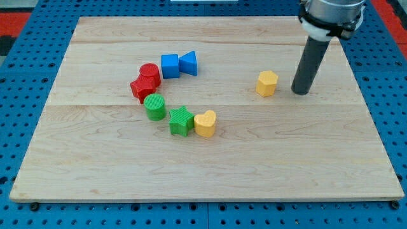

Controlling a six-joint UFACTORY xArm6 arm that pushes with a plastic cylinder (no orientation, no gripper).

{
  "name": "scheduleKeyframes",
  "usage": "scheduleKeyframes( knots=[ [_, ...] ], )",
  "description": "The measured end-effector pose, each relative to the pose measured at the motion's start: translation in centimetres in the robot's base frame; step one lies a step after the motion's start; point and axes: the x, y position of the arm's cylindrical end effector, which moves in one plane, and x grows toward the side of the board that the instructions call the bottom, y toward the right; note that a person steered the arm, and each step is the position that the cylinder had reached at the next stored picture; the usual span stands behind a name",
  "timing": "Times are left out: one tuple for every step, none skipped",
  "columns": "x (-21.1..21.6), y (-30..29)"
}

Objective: Move the yellow hexagon to the right side of the yellow heart

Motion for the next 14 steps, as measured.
scheduleKeyframes(
  knots=[
    [-2.5,-1.5],
    [-2.1,-6.9],
    [2.0,-9.6],
    [4.0,-9.6],
    [3.3,-9.6],
    [2.9,-9.9],
    [1.4,-11.7],
    [1.9,-14.5],
    [3.6,-14.4],
    [4.5,-14.1],
    [3.8,-14.0],
    [3.0,-12.9],
    [4.0,-12.7],
    [5.2,-12.7]
  ],
)
